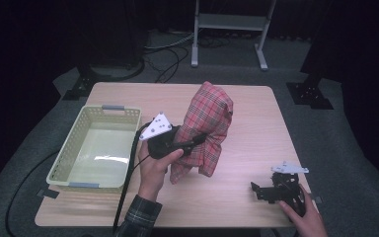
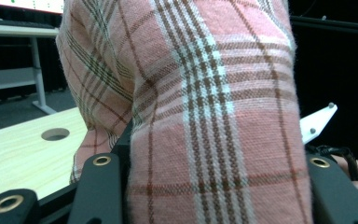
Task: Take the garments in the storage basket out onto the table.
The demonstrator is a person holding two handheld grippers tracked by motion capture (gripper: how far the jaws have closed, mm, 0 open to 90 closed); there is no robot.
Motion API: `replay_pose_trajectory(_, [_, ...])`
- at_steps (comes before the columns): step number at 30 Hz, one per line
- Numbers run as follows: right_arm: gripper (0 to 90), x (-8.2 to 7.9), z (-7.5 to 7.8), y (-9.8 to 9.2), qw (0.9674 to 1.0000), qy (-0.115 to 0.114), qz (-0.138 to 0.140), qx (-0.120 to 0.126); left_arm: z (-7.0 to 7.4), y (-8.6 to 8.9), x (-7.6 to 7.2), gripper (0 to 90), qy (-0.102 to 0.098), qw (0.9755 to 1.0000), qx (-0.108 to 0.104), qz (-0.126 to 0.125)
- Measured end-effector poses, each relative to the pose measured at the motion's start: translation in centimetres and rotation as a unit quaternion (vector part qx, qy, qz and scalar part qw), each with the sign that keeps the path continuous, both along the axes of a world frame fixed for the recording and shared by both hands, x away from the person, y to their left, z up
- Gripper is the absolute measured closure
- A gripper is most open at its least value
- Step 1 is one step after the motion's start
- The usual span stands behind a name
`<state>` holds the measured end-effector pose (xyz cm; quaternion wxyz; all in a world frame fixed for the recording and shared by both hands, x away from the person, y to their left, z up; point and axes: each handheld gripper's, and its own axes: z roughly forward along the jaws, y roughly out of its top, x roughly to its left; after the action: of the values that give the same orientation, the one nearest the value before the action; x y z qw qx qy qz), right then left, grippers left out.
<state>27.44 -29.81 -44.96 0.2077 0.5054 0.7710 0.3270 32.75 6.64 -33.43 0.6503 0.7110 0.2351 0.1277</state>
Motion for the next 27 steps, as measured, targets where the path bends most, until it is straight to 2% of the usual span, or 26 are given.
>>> replay_pose_trajectory(2, [0.0, 0.0, 0.0, 0.0, 1.0, 0.0, 0.0, 0.0, -0.3, -0.3, 0.1, 47.5, -0.001, 0.9999, 0.013, 0.002])
replay_pose_trajectory(12, [0.0, 0.0, 0.0, 0.0, 1.0, 0.0, 0.001, 0.0, -2.4, -1.4, 0.8, 47.3, 0.026, 0.999, 0.037, -0.003])
replay_pose_trajectory(18, [0.0, 0.0, 0.0, 0.0, 1.0, 0.0, 0.0, 0.0, -3.1, -2.0, 1.1, 47.3, 0.034, 0.9979, 0.055, -0.003])
replay_pose_trajectory(27, [0.0, 0.0, 0.0, 0.0, 1.0, 0.0, 0.0, 0.0, -4.1, -2.6, 1.6, 47.2, 0.054, 0.9951, 0.082, -0.004])
